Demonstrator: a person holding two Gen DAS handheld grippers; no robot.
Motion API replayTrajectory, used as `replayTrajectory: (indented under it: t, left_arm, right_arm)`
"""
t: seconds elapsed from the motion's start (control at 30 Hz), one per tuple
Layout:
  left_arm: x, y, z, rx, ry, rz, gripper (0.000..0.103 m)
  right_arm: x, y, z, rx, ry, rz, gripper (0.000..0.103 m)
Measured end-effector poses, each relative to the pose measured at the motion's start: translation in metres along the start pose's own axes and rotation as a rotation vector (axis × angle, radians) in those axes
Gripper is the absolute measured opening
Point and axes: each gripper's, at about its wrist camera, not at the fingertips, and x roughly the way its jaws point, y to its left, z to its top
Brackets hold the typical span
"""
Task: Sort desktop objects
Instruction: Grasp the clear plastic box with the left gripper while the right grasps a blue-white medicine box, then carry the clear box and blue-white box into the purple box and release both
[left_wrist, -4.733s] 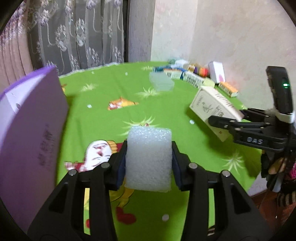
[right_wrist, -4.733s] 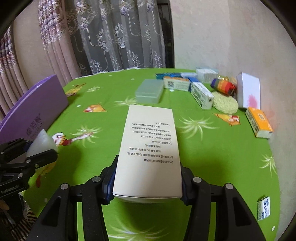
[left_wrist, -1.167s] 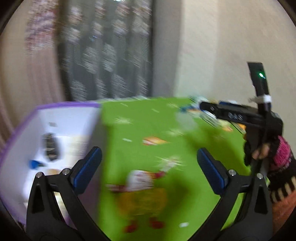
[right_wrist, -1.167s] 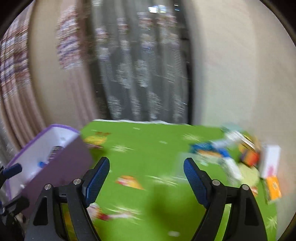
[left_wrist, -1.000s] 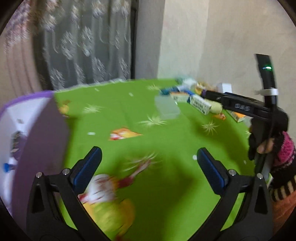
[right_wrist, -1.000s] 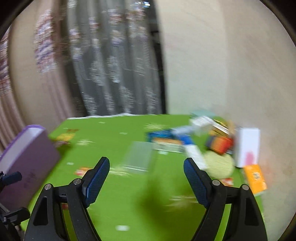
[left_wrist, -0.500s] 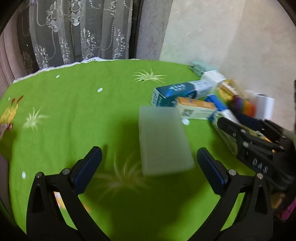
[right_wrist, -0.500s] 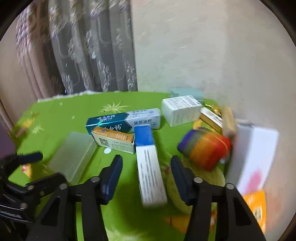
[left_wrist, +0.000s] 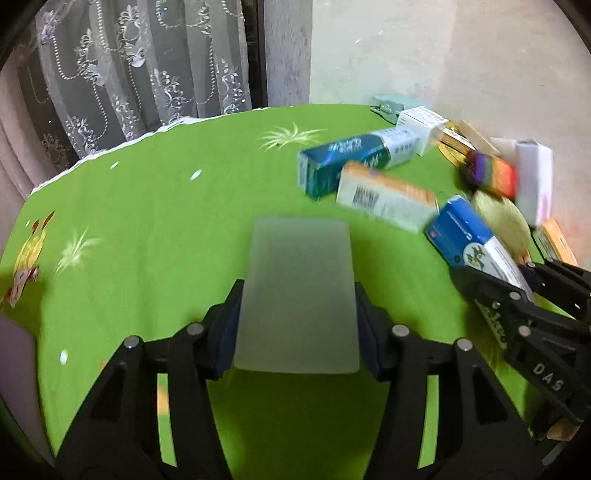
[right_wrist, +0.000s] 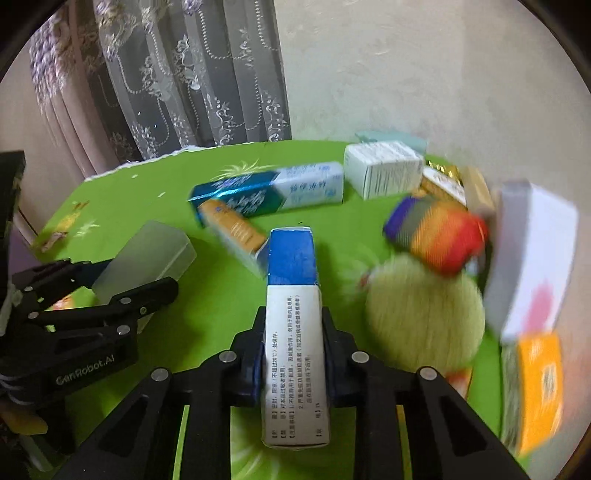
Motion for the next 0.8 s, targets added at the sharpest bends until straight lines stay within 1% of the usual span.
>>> replayTrajectory:
  t: [0.03,0.17,0.27,0.37,0.47,0.53,0.6,0.7,0.8]
  left_arm:
    - [-0.003,0.001,-0.005,-0.003,-0.001,-0.007,0.057]
    - [-0.033,0.018,-0.037,-0.033,-0.005,-0.060,0.057]
    - [-0.049,0.026,-0.061,-0.036,-0.014,-0.089,0.057]
    - [-0.065,0.032,-0.085,-0.009,-0.029,-0.084,0.057]
    - [-0.084,0.042,-0.108,-0.009,-0.038,-0.110,0.057]
    - [-0.095,0.049,-0.120,-0.022,-0.043,-0.125,0.057]
    - [-0.103,0.056,-0.128,-0.026,-0.046,-0.136,0.057]
    - [-0.111,0.065,-0.139,-0.044,-0.055,-0.154,0.057]
    - [-0.119,0.072,-0.149,-0.045,-0.065,-0.156,0.057]
  right_arm:
    - [-0.009,0.006,-0.009,0.007,-0.006,0.002,0.025]
    - [-0.036,0.028,-0.037,0.030,-0.015,0.011,0.025]
    - [-0.057,0.047,-0.058,0.010,-0.013,-0.002,0.025]
    - [-0.074,0.067,-0.077,-0.007,-0.009,-0.018,0.025]
    - [-0.084,0.094,-0.092,-0.049,-0.012,-0.060,0.025]
    - [-0.090,0.109,-0.104,-0.111,-0.037,-0.127,0.025]
    - [-0.089,0.115,-0.106,-0.133,-0.042,-0.160,0.025]
    - [-0.086,0.110,-0.106,-0.106,-0.046,-0.154,0.025]
    - [-0.087,0.106,-0.106,-0.060,-0.040,-0.145,0.025]
